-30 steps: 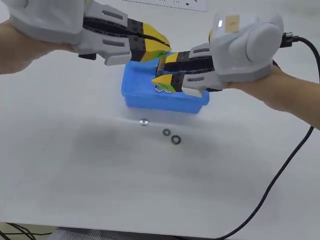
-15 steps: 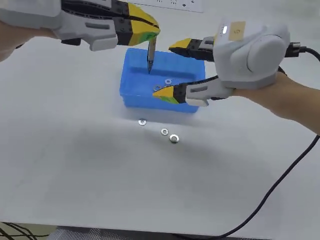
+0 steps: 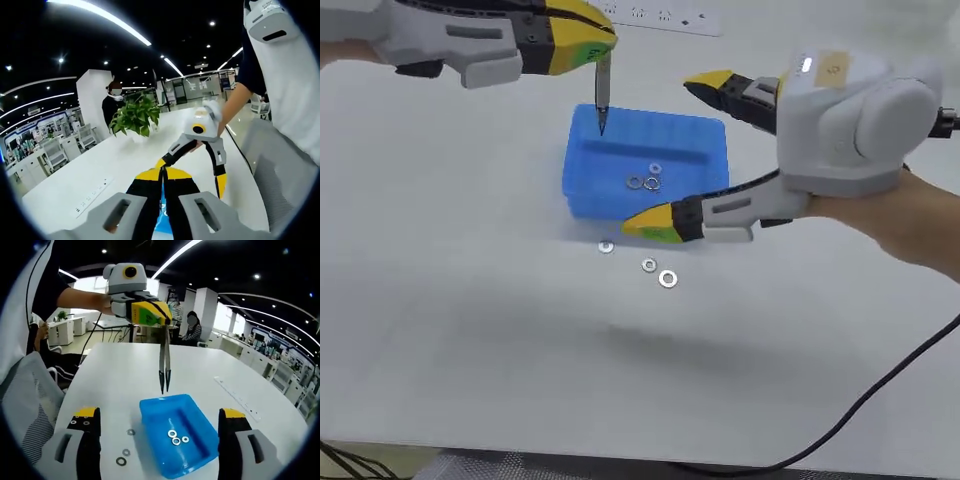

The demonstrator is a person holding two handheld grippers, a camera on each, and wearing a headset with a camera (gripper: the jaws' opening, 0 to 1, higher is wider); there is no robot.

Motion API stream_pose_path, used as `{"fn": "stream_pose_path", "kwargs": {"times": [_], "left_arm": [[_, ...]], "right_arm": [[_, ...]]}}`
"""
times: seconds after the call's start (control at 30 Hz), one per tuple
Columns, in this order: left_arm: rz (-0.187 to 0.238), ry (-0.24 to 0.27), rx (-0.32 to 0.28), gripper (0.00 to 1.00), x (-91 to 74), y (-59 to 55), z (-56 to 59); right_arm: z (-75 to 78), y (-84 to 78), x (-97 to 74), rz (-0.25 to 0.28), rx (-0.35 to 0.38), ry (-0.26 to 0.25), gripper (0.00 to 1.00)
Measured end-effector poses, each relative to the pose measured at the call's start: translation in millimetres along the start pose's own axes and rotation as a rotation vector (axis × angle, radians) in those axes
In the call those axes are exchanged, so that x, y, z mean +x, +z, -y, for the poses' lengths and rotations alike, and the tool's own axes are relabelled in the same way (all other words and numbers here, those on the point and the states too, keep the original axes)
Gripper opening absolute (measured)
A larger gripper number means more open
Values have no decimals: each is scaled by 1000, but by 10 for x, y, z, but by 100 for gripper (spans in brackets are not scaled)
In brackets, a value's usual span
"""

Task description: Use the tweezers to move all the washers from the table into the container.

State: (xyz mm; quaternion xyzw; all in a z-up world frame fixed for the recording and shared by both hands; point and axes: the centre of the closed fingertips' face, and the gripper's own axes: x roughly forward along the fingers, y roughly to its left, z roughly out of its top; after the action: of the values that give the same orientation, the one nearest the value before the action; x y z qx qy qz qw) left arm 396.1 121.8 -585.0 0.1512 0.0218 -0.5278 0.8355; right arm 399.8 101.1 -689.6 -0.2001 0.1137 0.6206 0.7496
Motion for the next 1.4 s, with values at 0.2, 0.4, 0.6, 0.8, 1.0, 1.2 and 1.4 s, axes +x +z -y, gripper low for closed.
{"fn": "stream_pose_path", "kwargs": {"times": [0.2,0.4,0.6,0.8,1.0,1.2,1.4], "left_arm": [[-27,-18,2,4,-59,-18,185],[-6,-9,-22,4,-106,15,320],[-2,-14,-45,4,-82,-59,516],[-33,-4,-43,4,-39,-288,646],[-47,-8,-82,4,28,-496,710],[-20,-4,-85,4,83,-586,749],[-12,-8,-102,4,129,-711,739]], "right_arm": [[-229,-57,-225,-13,4,15,100],[-340,-157,-431,-29,53,-5,100],[-339,-300,-603,-40,103,-43,100],[-346,-397,-672,-51,139,-55,100],[-341,-490,-681,-54,172,-66,100],[-353,-624,-705,-67,194,-70,100],[-361,-701,-765,-70,224,-82,100]]}}
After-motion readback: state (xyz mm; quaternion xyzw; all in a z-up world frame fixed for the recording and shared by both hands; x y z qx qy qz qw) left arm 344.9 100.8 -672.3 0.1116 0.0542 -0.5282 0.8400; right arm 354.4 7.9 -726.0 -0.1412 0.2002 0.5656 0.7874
